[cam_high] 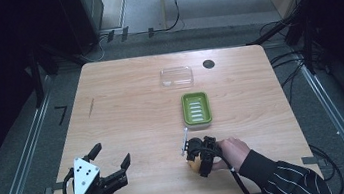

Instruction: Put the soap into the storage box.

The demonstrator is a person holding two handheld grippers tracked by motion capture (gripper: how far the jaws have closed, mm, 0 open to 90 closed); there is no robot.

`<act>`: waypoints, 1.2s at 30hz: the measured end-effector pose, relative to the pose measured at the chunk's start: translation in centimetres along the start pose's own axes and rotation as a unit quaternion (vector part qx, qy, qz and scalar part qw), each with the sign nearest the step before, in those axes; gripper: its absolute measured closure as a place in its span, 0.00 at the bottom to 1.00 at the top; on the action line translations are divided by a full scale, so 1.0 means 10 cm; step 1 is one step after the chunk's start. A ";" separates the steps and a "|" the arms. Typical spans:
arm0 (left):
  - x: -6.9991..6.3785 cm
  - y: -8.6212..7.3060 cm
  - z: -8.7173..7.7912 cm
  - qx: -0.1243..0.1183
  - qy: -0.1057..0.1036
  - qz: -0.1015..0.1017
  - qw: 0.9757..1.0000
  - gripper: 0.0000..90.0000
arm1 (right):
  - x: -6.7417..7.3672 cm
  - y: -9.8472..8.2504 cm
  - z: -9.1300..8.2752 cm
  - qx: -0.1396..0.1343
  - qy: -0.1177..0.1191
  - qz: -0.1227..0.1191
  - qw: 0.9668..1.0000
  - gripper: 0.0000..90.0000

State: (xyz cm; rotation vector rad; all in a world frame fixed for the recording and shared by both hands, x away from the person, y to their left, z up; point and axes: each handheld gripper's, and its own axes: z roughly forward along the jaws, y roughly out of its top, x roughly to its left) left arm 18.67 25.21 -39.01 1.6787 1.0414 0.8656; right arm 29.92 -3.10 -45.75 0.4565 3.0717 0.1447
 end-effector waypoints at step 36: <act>0.00 0.00 0.00 -0.001 0.000 0.000 1.000 0.15 | 0.01 -0.03 -0.05 -0.004 -0.020 0.024 0.999 0.44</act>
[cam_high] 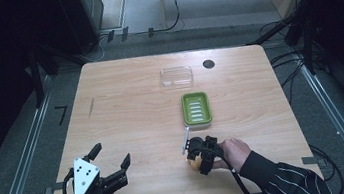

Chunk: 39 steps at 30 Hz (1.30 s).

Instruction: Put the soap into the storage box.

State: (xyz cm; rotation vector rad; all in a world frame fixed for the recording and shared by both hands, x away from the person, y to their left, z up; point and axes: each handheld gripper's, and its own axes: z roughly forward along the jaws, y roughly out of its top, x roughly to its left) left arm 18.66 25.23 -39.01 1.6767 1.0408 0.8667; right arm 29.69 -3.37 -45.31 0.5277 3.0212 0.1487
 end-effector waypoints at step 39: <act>0.00 0.00 0.00 0.000 0.001 -0.001 1.000 0.15 | -0.20 -0.29 -0.17 -0.026 -0.018 0.064 0.997 0.44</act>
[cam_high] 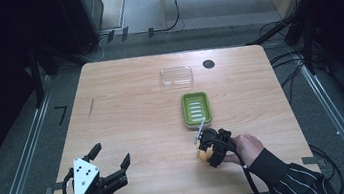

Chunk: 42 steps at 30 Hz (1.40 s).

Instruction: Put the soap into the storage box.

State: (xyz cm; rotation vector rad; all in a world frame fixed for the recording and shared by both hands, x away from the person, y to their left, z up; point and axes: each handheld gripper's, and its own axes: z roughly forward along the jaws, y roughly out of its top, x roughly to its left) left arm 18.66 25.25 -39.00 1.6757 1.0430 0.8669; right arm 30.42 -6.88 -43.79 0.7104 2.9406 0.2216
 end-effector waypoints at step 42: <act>0.00 0.00 0.00 -0.001 0.000 -0.002 1.000 0.15 | -0.37 -0.17 -0.16 -0.017 -0.037 0.062 0.997 0.44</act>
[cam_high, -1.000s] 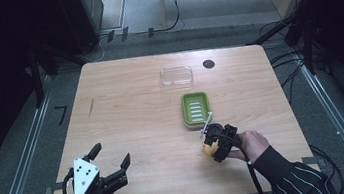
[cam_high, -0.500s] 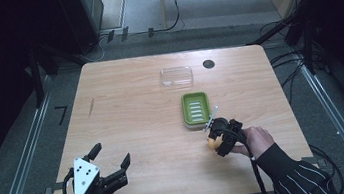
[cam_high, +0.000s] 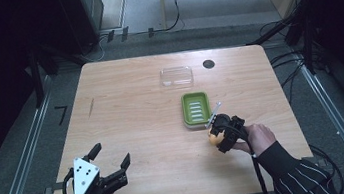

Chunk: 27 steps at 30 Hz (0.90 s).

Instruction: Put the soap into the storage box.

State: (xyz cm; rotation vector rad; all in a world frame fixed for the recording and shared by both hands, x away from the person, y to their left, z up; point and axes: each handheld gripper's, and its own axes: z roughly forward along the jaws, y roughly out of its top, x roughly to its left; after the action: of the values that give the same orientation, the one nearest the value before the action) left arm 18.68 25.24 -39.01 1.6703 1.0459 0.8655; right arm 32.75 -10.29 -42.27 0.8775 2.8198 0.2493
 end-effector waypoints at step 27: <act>0.00 0.00 0.00 0.002 -0.001 0.002 1.000 0.15 | -0.16 0.08 -0.09 -0.011 -0.013 0.019 1.000 0.44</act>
State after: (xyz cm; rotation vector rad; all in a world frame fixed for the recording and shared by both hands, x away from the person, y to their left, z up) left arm 18.69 25.23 -39.01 1.6763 1.0438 0.8651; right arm 34.31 -10.63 -41.08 0.9246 2.7729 0.2709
